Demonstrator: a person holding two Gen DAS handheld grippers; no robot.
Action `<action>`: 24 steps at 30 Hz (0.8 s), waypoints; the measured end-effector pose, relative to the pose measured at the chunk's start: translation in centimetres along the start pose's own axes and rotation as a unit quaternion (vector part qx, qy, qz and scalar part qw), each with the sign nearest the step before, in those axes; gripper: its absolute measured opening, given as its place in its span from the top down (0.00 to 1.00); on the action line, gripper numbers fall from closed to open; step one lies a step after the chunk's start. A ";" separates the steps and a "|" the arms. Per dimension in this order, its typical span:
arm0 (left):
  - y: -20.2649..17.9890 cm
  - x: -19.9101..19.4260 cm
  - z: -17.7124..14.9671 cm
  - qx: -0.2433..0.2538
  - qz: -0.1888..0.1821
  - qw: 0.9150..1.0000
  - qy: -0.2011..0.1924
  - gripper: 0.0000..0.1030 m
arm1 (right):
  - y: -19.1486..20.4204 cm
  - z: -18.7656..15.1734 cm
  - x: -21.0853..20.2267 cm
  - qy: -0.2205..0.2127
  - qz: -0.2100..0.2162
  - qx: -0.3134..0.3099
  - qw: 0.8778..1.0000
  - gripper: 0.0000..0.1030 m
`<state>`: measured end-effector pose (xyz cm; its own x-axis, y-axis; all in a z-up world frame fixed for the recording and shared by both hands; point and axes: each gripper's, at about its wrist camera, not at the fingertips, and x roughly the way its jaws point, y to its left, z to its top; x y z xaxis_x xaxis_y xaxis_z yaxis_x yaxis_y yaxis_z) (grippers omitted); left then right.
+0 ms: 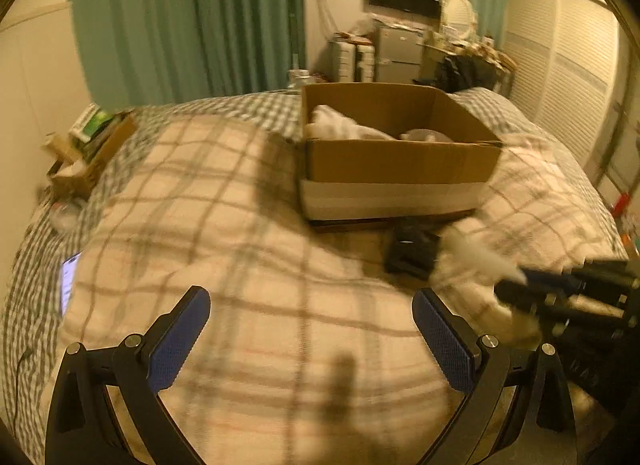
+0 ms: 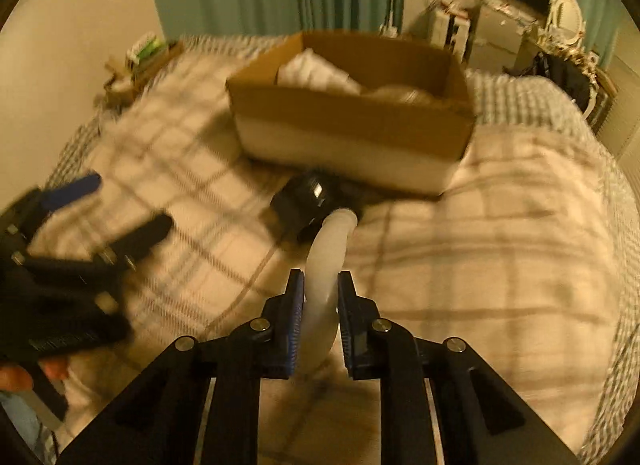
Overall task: Organize objects
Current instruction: 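Grasp the white tube with the right tool while the left tool grasps the black cup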
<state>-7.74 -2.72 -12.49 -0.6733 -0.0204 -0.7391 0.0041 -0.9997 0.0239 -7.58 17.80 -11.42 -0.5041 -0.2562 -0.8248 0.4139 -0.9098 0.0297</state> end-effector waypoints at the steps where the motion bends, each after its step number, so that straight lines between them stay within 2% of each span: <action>1: -0.5 0.2 0.3 0.004 -0.006 1.000 0.002 0.00 | -0.4 0.4 -0.8 -0.011 -0.009 -0.001 1.000 0.85; 7: -3.9 2.5 2.6 0.032 -0.039 0.999 0.016 0.00 | -2.6 3.6 -3.3 -0.050 -0.033 -0.005 0.998 0.85; 11: -5.4 5.1 3.5 0.047 -0.045 0.997 0.039 0.00 | -4.0 5.0 -2.5 -0.056 -0.042 -0.002 0.998 0.85; 14: -5.9 6.9 3.8 0.044 -0.044 0.996 0.057 0.00 | -4.9 4.9 -1.4 -0.049 -0.036 0.002 0.998 0.85; 20: -7.8 9.8 3.7 0.075 -0.048 0.993 0.080 0.03 | -6.0 3.6 2.6 -0.009 -0.010 0.023 1.000 0.85; 21: -8.0 10.4 3.6 0.077 -0.054 0.992 0.087 0.08 | -6.0 3.4 3.0 -0.005 -0.008 0.024 1.000 0.85; 22: -8.0 10.9 3.5 0.078 -0.059 0.991 0.094 0.20 | -6.0 3.3 3.4 -0.001 -0.007 0.025 1.000 0.85; 23: -8.1 11.4 3.3 0.079 -0.065 0.989 0.104 0.29 | -6.1 3.2 3.5 -0.001 -0.006 0.026 1.000 0.85; 24: -8.2 11.8 3.1 0.079 -0.070 0.988 0.114 0.45 | -6.0 3.2 3.5 -0.001 -0.004 0.026 1.000 0.85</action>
<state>-18.04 5.25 -19.33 -0.4750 0.0986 -0.8744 -0.2049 -0.9788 0.0010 -14.27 21.30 -12.62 -0.5090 -0.2498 -0.8237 0.3693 -0.9278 0.0532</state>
